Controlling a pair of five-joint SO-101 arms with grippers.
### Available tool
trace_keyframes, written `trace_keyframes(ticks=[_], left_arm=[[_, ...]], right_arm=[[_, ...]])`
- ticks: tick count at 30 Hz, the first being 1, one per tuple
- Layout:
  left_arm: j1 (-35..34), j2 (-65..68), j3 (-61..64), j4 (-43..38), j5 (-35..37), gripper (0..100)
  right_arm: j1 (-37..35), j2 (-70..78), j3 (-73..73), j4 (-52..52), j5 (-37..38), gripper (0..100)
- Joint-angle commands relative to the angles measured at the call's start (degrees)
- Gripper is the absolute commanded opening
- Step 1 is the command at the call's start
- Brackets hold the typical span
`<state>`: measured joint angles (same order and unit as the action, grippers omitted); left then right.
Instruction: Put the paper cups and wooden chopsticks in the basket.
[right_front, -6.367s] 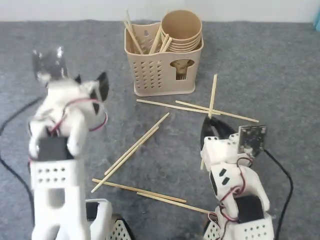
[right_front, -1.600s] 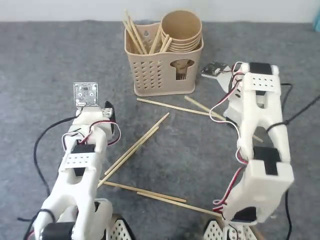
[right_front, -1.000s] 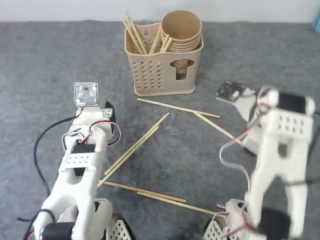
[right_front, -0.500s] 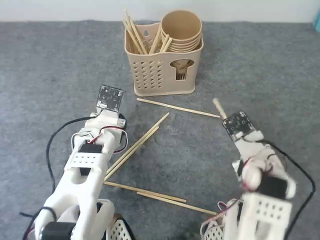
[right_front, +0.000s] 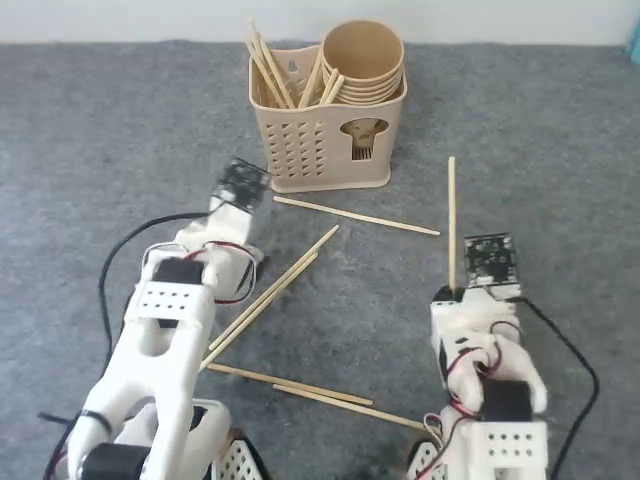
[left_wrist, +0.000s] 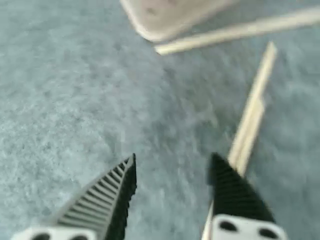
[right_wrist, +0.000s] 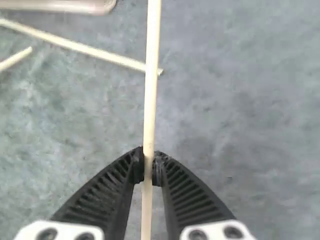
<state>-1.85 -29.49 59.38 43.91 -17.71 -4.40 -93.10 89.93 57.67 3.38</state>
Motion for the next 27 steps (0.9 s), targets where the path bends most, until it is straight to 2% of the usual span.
trace_keyframes(ticks=[1,5,10,19,27], left_arm=[[1.05,0.18,-7.25,10.81,-11.43,27],[1.05,0.18,-9.8,14.77,-18.02,27],[1.14,0.35,-7.6,10.55,-21.45,27],[9.85,0.35,1.45,-0.26,-21.27,27],[8.79,0.35,1.54,-4.84,-21.71,27]], right_arm=[[-1.54,-1.01,2.46,-4.62,-0.44,0.8],[-1.8,-1.01,2.29,-2.15,-0.09,0.8],[-1.71,-1.1,1.05,0.13,-0.09,0.8],[-1.36,-1.1,1.05,0.22,-0.09,0.8],[-1.36,-1.1,1.05,0.22,0.0,0.8]])
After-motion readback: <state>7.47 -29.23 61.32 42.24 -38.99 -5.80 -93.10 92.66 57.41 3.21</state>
